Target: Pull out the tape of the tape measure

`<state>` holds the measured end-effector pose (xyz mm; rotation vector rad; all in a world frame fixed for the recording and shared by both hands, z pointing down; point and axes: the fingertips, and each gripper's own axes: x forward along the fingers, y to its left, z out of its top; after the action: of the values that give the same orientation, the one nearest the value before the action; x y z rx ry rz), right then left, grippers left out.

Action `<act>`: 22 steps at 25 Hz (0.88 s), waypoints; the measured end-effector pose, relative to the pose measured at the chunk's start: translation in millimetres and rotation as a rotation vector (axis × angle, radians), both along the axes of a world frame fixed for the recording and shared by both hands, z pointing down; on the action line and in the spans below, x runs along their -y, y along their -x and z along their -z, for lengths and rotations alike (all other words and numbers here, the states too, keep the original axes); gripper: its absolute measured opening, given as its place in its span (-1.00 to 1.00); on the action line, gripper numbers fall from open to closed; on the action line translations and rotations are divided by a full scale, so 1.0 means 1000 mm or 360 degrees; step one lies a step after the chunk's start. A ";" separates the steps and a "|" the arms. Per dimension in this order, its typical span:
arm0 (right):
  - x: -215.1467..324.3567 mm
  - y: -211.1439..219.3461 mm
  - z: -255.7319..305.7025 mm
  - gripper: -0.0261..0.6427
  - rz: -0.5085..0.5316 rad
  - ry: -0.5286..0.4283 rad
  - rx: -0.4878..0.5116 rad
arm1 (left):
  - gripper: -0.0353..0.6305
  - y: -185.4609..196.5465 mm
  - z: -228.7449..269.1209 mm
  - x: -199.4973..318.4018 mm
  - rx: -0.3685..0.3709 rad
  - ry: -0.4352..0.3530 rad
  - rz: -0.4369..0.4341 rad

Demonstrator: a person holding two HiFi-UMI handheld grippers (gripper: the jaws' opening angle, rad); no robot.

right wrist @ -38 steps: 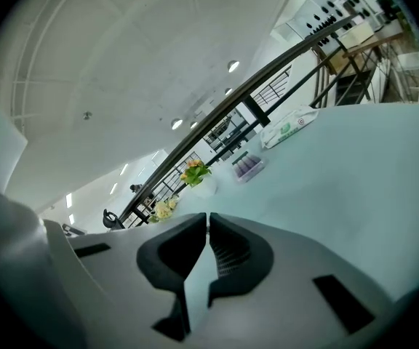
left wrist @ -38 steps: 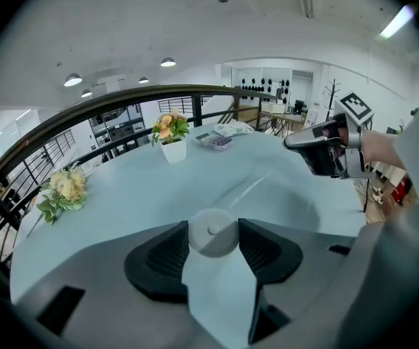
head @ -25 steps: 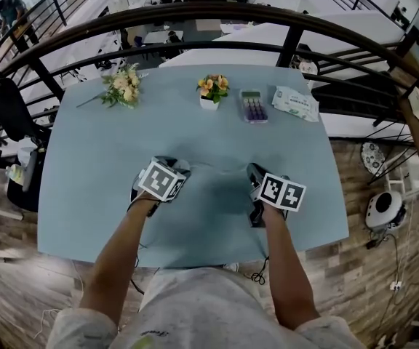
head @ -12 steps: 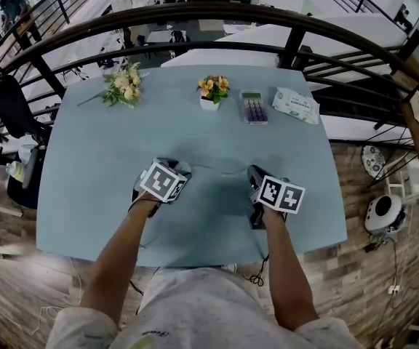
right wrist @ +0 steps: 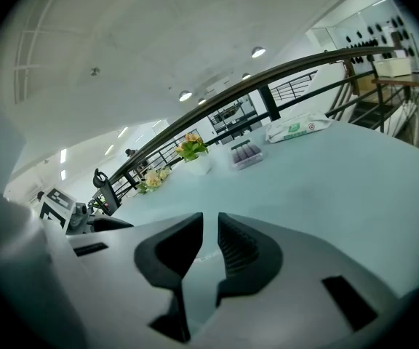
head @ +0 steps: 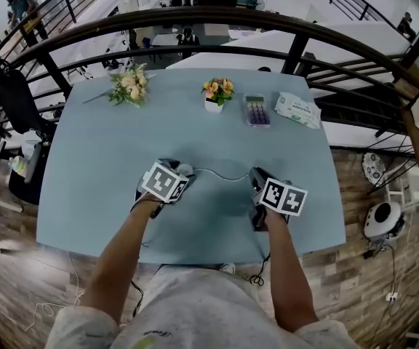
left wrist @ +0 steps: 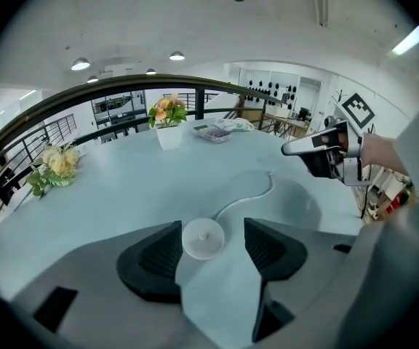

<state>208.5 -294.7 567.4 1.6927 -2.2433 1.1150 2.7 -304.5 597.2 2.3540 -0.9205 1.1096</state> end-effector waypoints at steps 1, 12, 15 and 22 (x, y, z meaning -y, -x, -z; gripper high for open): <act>-0.001 0.000 0.002 -0.78 0.0003 -0.0003 -0.0003 | -0.09 0.000 0.002 -0.001 -0.0005 -0.0009 0.0006; -0.006 0.015 0.029 -0.78 0.0100 -0.0072 -0.0075 | -0.16 0.009 0.045 -0.005 -0.0156 -0.0137 0.0163; -0.007 0.020 0.041 -0.78 0.0132 -0.0098 -0.0103 | -0.20 0.008 0.061 -0.007 -0.0205 -0.0190 0.0195; -0.004 0.027 0.078 -0.78 0.0156 -0.0220 -0.0170 | -0.29 0.013 0.102 -0.008 -0.0347 -0.0326 0.0291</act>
<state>181.4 -290.7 488.9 1.6281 -2.3559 0.8462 -10.2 -296.6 495.1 2.4310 -1.1871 0.7016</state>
